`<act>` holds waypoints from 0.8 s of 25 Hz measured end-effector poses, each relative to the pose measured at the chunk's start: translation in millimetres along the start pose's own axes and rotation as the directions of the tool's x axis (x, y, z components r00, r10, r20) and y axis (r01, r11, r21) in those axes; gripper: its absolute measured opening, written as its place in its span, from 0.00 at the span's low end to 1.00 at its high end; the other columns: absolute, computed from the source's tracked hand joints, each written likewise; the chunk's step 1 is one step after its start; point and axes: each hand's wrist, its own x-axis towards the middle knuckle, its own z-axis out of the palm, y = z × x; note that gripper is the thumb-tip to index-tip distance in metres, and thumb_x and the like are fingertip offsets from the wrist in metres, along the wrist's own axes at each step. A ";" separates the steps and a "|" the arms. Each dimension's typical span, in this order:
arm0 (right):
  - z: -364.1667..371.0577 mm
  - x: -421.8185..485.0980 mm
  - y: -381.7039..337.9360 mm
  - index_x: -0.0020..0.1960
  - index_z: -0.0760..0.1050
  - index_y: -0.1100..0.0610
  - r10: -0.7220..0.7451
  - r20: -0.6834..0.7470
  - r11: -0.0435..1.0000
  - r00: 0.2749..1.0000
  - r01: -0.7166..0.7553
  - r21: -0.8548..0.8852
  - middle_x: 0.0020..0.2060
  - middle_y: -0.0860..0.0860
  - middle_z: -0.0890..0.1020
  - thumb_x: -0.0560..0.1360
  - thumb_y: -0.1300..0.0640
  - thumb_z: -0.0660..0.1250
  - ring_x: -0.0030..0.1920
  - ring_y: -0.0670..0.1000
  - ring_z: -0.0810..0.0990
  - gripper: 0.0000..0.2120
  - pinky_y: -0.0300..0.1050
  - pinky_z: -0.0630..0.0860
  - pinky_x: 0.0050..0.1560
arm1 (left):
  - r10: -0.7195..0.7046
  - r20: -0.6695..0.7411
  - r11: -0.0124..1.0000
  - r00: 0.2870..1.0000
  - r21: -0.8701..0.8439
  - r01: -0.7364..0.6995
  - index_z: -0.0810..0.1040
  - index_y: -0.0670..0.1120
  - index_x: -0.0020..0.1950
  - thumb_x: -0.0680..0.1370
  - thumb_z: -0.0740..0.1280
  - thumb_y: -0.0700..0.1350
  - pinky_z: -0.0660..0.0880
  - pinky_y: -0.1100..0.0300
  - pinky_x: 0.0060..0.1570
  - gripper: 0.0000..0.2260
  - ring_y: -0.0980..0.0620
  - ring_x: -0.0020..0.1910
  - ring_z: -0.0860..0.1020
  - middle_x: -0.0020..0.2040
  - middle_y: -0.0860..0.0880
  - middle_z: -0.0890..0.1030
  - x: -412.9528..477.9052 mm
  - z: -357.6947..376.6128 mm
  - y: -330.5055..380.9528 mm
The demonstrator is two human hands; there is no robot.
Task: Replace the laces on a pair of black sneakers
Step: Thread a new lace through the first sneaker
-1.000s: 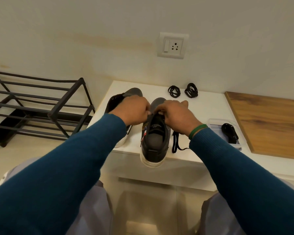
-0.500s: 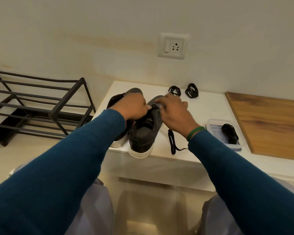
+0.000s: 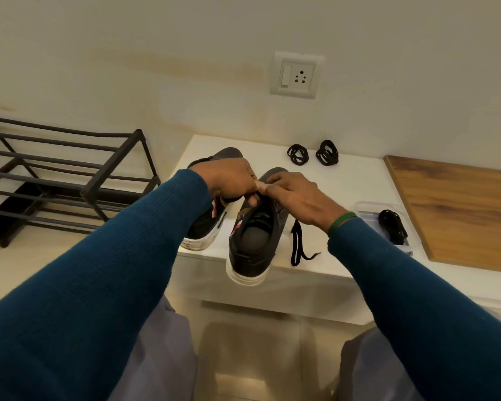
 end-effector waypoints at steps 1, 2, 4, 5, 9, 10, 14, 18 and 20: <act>0.6 -1.7 0.6 0.44 0.83 0.49 -0.001 -0.009 1.000 1.000 0.001 -0.003 0.49 0.43 0.80 0.72 0.24 0.49 0.51 0.48 0.76 0.35 0.62 0.71 0.59 | 0.014 -0.011 0.999 1.000 0.030 -0.013 0.85 0.44 0.45 0.82 0.64 0.47 0.69 0.57 0.37 0.12 0.53 0.33 0.70 0.37 0.50 0.82 -1.3 -1.4 -0.1; 3.2 -3.8 0.3 0.44 0.82 0.48 -0.012 -0.016 0.998 1.000 0.011 -0.056 0.48 0.43 0.80 0.71 0.22 0.50 0.51 0.48 0.76 0.35 0.61 0.71 0.58 | 0.043 -0.042 0.997 0.998 0.061 -0.040 0.84 0.45 0.44 0.82 0.63 0.48 0.69 0.58 0.38 0.14 0.53 0.33 0.72 0.36 0.51 0.81 -2.3 -2.8 -0.4; 10.8 -5.5 -0.2 0.43 0.77 0.42 -0.023 -0.047 0.986 0.999 0.015 -0.169 0.47 0.41 0.77 0.70 0.23 0.55 0.52 0.49 0.74 0.25 0.60 0.68 0.58 | 0.091 -0.141 0.995 0.986 0.046 -0.086 0.83 0.45 0.44 0.84 0.60 0.51 0.70 0.58 0.43 0.17 0.55 0.36 0.77 0.37 0.52 0.83 -4.5 -5.9 -1.3; 13.2 -5.3 -0.8 0.42 0.74 0.41 -0.007 -0.073 0.986 0.997 -0.005 -0.166 0.45 0.41 0.75 0.71 0.24 0.57 0.53 0.50 0.73 0.22 0.59 0.67 0.58 | 0.095 -0.203 0.995 0.975 -0.017 -0.100 0.83 0.44 0.45 0.85 0.60 0.51 0.70 0.59 0.43 0.18 0.55 0.36 0.77 0.37 0.52 0.83 -5.2 -9.5 -0.7; 14.0 -2.6 -3.0 0.44 0.75 0.40 0.113 -0.048 0.989 0.992 -0.117 -0.087 0.50 0.43 0.76 0.70 0.32 0.66 0.57 0.52 0.72 0.13 0.60 0.67 0.61 | -0.116 -0.550 0.711 0.827 -0.627 -0.317 0.77 0.44 0.37 0.85 0.58 0.49 0.67 0.61 0.33 0.19 0.54 0.28 0.70 0.33 0.51 0.82 -7.0 -36.3 0.9; 12.3 -2.2 -2.3 0.47 0.75 0.39 0.110 -0.017 0.989 0.994 -0.111 -0.100 0.51 0.44 0.75 0.70 0.34 0.68 0.58 0.53 0.72 0.11 0.60 0.68 0.62 | -0.222 -0.566 0.425 0.794 -0.789 -0.444 0.74 0.45 0.37 0.84 0.58 0.47 0.66 0.62 0.30 0.17 0.55 0.27 0.68 0.35 0.49 0.83 -10.0 -44.6 -2.0; 6.0 -2.0 0.5 0.50 0.78 0.40 0.063 0.034 0.991 0.997 -0.058 -0.122 0.55 0.46 0.75 0.71 0.36 0.70 0.59 0.52 0.71 0.12 0.61 0.70 0.62 | -0.273 -0.610 0.407 0.744 -0.774 -0.485 0.77 0.48 0.44 0.80 0.64 0.46 0.64 0.62 0.29 0.06 0.55 0.27 0.68 0.35 0.49 0.76 -11.5 -47.1 -16.0; 3.5 -2.2 1.8 0.49 0.78 0.41 0.065 0.047 0.992 0.997 -0.059 -0.110 0.55 0.45 0.76 0.70 0.36 0.70 0.58 0.52 0.72 0.12 0.60 0.71 0.61 | 0.123 -0.353 0.985 0.927 0.158 -0.070 0.78 0.46 0.62 0.78 0.69 0.51 0.77 0.56 0.51 0.15 0.52 0.50 0.79 0.54 0.50 0.81 0.5 -1.3 -1.1; 3.2 -1.0 0.9 0.48 0.77 0.40 0.057 0.058 0.992 0.997 -0.050 -0.112 0.56 0.46 0.76 0.71 0.37 0.70 0.58 0.53 0.73 0.10 0.61 0.72 0.61 | 0.058 -0.134 0.925 0.989 0.379 -0.002 0.81 0.45 0.58 0.78 0.68 0.51 0.80 0.52 0.53 0.13 0.49 0.49 0.81 0.51 0.47 0.83 2.5 18.3 3.2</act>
